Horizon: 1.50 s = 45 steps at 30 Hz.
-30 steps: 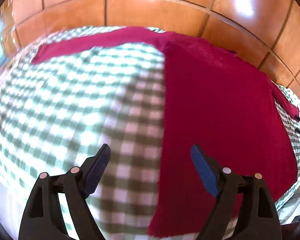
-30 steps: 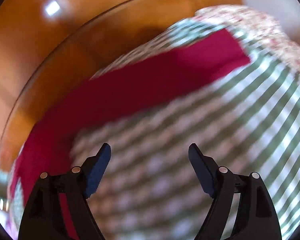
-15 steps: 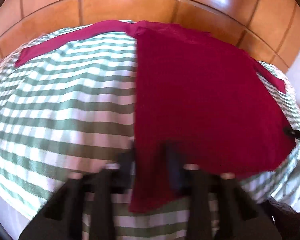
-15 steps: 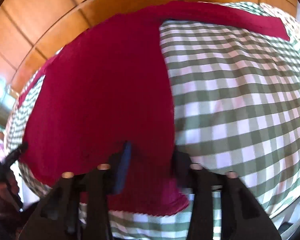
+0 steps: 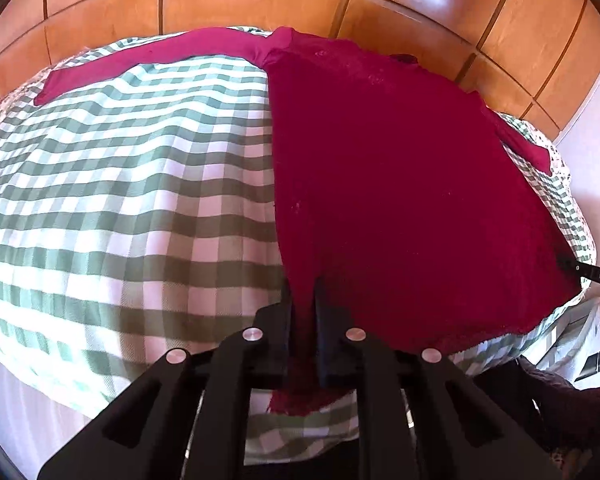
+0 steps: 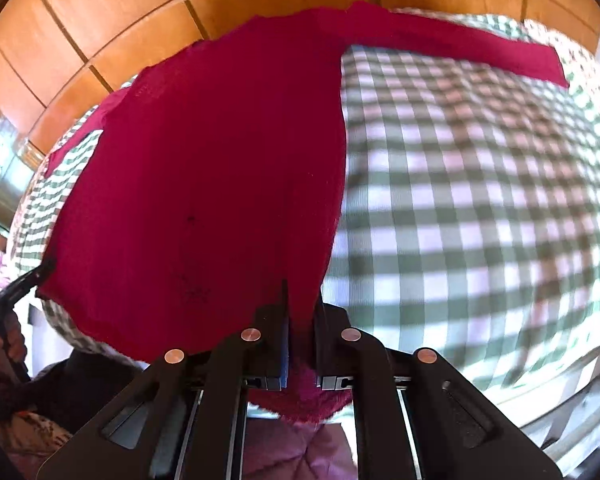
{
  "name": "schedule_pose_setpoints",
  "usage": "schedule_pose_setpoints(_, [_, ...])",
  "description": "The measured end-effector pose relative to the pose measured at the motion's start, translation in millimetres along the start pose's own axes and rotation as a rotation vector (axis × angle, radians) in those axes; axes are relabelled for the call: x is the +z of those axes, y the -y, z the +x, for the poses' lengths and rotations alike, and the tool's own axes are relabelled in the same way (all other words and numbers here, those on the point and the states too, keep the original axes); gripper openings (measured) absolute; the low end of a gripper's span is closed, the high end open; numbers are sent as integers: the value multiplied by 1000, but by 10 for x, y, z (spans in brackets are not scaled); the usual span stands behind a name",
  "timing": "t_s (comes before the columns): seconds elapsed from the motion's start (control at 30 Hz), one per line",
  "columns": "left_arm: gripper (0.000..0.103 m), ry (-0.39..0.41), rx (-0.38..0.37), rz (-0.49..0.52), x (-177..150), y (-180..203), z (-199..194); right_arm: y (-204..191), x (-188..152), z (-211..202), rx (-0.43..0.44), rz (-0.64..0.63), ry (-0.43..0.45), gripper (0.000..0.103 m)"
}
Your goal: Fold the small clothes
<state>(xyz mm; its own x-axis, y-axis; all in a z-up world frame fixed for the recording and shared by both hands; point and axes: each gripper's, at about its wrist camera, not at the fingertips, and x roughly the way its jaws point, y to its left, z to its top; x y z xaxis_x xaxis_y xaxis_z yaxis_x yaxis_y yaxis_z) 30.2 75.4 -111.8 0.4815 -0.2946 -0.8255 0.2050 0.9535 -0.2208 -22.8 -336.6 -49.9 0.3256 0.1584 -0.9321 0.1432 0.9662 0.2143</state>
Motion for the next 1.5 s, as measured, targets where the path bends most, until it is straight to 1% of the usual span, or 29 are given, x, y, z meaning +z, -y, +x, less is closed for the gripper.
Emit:
schedule_pose_setpoints(0.03, [16,-1,-7,3,8,4,-24,25,7,-17,14,14,5,8])
schedule_pose_setpoints(0.07, [24,14,-6,-2,33,7,-70,67,18,-43,31,34,8,8])
schedule_pose_setpoints(0.1, [43,38,1,-13,75,-1,-118,122,51,-67,43,56,16,10])
schedule_pose_setpoints(0.13, [50,61,1,-23,117,-9,-147,206,99,-111,39,88,40,15])
schedule_pose_setpoints(0.17, [55,92,-1,-35,172,-9,-186,294,120,-163,23,113,64,24])
schedule_pose_setpoints(0.2, [55,112,-6,-41,239,4,-199,382,166,-189,11,141,85,39])
schedule_pose_setpoints(0.27, [57,138,-18,-38,420,73,-158,619,267,-230,-20,221,142,62])
schedule_pose_setpoints(0.33, [58,161,-30,-18,599,197,-71,821,359,-204,-63,270,168,62])
schedule_pose_setpoints(0.4, [67,171,-45,9,764,317,43,1007,420,-143,-106,320,178,62])
schedule_pose_setpoints(0.43, [68,175,-46,22,831,393,110,1100,439,-109,-142,339,192,62])
schedule_pose_setpoints(0.47, [72,179,-43,47,914,504,204,1157,448,-76,-177,346,197,68])
schedule_pose_setpoints(0.5, [75,183,-36,70,966,580,262,1209,451,-40,-211,348,200,81])
schedule_pose_setpoints(0.53, [76,189,-22,101,1023,690,351,1261,434,10,-244,342,207,87])
schedule_pose_setpoints(0.57, [81,189,-14,123,1087,777,430,1288,410,52,-247,333,215,94])
schedule_pose_setpoints(0.6, [83,188,-6,136,1137,829,495,1287,378,91,-240,319,227,98])
schedule_pose_setpoints(0.67, [85,185,23,135,1217,878,667,1194,328,148,-288,275,247,99])
schedule_pose_setpoints(0.73, [86,167,31,123,1251,902,784,1118,300,170,-338,257,251,99])
schedule_pose_setpoints(0.8, [87,130,25,93,1272,873,931,1113,288,163,-338,250,263,99])
schedule_pose_setpoints(0.87, [89,103,11,61,1261,831,1044,1177,310,109,-321,278,263,99])
schedule_pose_setpoints(0.93, [96,101,-23,55,1268,821,1063,1270,387,43,-310,338,277,99])
schedule_pose_setpoints(0.97, [100,97,-35,55,1272,821,1076,1333,457,16,-288,368,288,99])
schedule_pose_setpoints(1.07, [100,89,-24,65,1274,841,1120,1677,790,-66,-196,506,361,99])
schedule_pose_setpoints(1.13, [100,86,-14,73,1273,851,1136,1934,1018,-60,-150,585,402,91])
schedule_pose_setpoints(1.2, [100,86,-14,73,1266,837,1137,2188,1252,-2,-135,661,425,73])
schedule_pose_setpoints(1.23, [100,86,-16,72,1263,825,1138,2359,1405,40,-128,719,440,68])
schedule_pose_setpoints(1.3, [100,84,-19,70,1267,817,1150,2593,1588,109,-133,784,455,56])
schedule_pose_setpoints(1.37, [101,81,-18,73,1271,819,1161,2790,1781,184,-183,827,460,51])
schedule_pose_setpoints(1.43, [101,79,-11,77,1278,830,1174,2952,1924,257,-183,873,462,47])
schedule_pose_setpoints(1.5, [101,77,-6,80,1286,837,1181,3038,2030,312,-179,896,456,46])
